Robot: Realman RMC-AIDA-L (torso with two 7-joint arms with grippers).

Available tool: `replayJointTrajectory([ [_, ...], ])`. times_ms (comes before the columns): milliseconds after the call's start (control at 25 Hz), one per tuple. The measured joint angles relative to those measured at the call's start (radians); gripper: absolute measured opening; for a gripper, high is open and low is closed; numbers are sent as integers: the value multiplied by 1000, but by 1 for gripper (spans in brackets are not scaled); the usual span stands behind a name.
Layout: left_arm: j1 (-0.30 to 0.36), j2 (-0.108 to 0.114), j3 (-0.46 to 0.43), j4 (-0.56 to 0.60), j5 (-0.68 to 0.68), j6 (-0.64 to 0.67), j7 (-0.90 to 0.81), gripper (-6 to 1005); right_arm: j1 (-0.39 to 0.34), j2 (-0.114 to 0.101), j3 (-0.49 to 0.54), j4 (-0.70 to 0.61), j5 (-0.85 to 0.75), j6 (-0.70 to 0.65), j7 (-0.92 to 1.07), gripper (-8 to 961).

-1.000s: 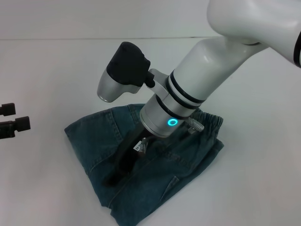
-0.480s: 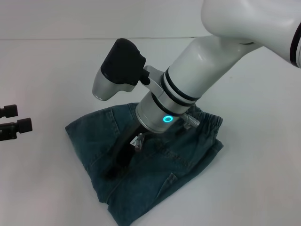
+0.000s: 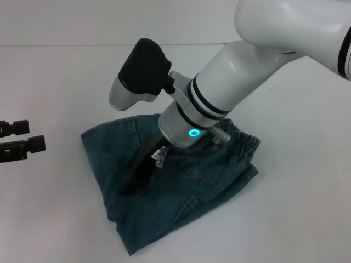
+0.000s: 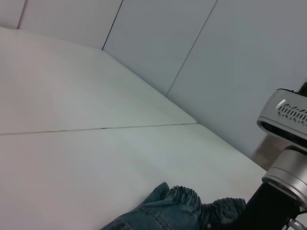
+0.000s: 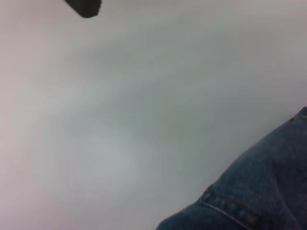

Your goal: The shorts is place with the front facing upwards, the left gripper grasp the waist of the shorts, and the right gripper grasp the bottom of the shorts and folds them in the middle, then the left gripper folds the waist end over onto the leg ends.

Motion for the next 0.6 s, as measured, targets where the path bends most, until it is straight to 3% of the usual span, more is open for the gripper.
replayJointTrajectory([
  [600, -25, -9, 1, -31, -5, 0, 6, 908, 0, 0, 0, 26, -4, 116, 0, 682],
])
